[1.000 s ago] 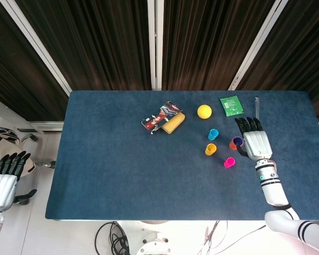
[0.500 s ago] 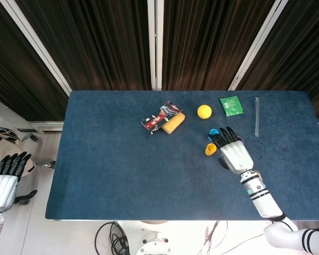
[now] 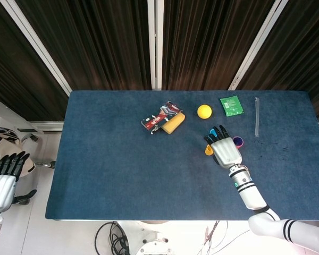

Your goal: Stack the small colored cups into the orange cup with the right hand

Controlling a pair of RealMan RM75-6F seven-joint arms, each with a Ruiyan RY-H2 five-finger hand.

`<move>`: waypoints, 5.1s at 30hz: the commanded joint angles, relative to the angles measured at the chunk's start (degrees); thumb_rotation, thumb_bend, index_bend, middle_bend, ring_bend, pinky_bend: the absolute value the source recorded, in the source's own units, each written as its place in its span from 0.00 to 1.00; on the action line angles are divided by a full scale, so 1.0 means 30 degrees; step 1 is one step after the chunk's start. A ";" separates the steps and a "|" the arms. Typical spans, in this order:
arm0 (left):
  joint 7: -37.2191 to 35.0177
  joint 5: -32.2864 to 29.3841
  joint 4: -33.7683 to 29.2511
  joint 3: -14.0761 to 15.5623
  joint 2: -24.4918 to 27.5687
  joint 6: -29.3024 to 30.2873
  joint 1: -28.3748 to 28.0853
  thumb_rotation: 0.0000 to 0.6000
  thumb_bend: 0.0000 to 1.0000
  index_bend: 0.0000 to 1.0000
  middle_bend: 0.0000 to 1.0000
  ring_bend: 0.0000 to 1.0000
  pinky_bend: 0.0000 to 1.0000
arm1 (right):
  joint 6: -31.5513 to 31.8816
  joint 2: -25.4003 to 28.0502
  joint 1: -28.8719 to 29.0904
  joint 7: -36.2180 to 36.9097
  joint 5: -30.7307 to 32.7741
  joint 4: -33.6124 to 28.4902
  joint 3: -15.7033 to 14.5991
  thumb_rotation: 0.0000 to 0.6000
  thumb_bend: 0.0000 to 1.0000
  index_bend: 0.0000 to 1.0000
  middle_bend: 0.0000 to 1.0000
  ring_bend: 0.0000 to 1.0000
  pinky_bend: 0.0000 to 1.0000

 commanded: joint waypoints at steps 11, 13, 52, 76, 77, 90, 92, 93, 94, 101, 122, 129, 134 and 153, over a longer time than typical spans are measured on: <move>-0.0369 -0.0030 0.0219 0.0070 -0.0029 -0.0130 -0.0006 1.00 0.12 0.03 0.04 0.00 0.00 | -0.0326 -0.0686 0.0379 -0.0517 0.0835 0.0922 -0.0262 1.00 0.24 0.29 0.30 0.00 0.00; -0.0478 -0.0048 0.0304 0.0082 -0.0056 -0.0124 0.0018 1.00 0.12 0.03 0.04 0.00 0.00 | -0.0290 -0.0819 0.0416 -0.0519 0.0875 0.1101 -0.0285 1.00 0.25 0.30 0.31 0.00 0.00; -0.0244 0.0134 0.0148 0.0107 -0.0071 0.0001 0.0018 1.00 0.12 0.03 0.04 0.00 0.00 | 0.3369 0.2000 -0.1431 0.3295 0.0443 -0.0332 0.0870 1.00 0.32 0.44 0.45 0.06 0.00; 0.0043 -0.0108 -0.0103 0.0048 0.0062 -0.0180 -0.0026 1.00 0.12 0.03 0.04 0.00 0.00 | 0.1472 0.1233 -0.1085 0.2414 0.2478 0.1690 0.0811 1.00 0.32 0.44 0.44 0.06 0.00; 0.0037 -0.0114 -0.0118 0.0050 0.0071 -0.0183 -0.0023 1.00 0.12 0.03 0.04 0.00 0.00 | 0.1416 0.1199 -0.1058 0.2381 0.2529 0.1731 0.0814 1.00 0.32 0.44 0.44 0.06 0.00; -0.0039 -0.0213 -0.0029 0.0022 0.0012 -0.0282 -0.0042 1.00 0.12 0.04 0.04 0.00 0.00 | 0.0841 0.1745 -0.0873 0.3057 0.2726 0.1271 0.1049 1.00 0.24 0.14 0.21 0.00 0.00; -0.0050 -0.0222 -0.0003 0.0010 0.0008 -0.0320 -0.0068 1.00 0.12 0.04 0.04 0.00 0.00 | 0.1001 0.1820 -0.0821 0.3188 0.2568 0.1152 0.1164 1.00 0.24 0.14 0.22 0.00 0.00; -0.0051 -0.0225 0.0007 0.0002 0.0003 -0.0350 -0.0091 1.00 0.12 0.04 0.04 0.00 0.00 | 0.1060 0.1797 -0.0723 0.3132 0.2516 0.1125 0.1245 1.00 0.24 0.13 0.22 0.00 0.00; -0.0058 -0.0223 0.0014 -0.0003 -0.0002 -0.0362 -0.0103 1.00 0.12 0.04 0.04 0.00 0.00 | 0.1057 0.1757 -0.0624 0.3018 0.2511 0.1102 0.1291 1.00 0.24 0.13 0.23 0.00 0.00; 0.0100 -0.0157 -0.0252 0.0052 0.0141 -0.0346 -0.0088 1.00 0.12 0.04 0.04 0.00 0.00 | -0.0542 0.0954 0.0926 0.1173 0.3691 0.1346 0.1601 1.00 0.24 0.13 0.24 0.00 0.00; -0.0350 -0.0206 -0.0161 -0.0002 0.0254 -0.0114 0.0062 1.00 0.12 0.05 0.04 0.00 0.00 | -0.2810 -0.2141 0.3138 -0.0331 0.6497 0.5373 0.1484 1.00 0.27 0.23 0.30 0.01 0.00; -0.0731 -0.0347 0.0073 -0.0021 0.0172 -0.0320 0.0016 1.00 0.12 0.05 0.04 0.00 0.00 | -0.2981 -0.2547 0.3262 0.0169 0.6359 0.6183 0.1356 1.00 0.28 0.28 0.33 0.02 0.00; -0.0917 -0.0307 0.0163 -0.0060 0.0168 -0.0350 -0.0052 1.00 0.12 0.05 0.04 0.00 0.00 | -0.3173 -0.2776 0.3386 0.0518 0.6141 0.6596 0.1280 1.00 0.28 0.29 0.34 0.02 0.00; -0.1418 -0.0246 0.0024 -0.0015 0.0338 -0.0428 -0.0091 1.00 0.12 0.05 0.04 0.00 0.00 | -0.3081 -0.3236 0.3632 0.0877 0.5706 0.7018 0.1194 1.00 0.31 0.36 0.40 0.05 0.00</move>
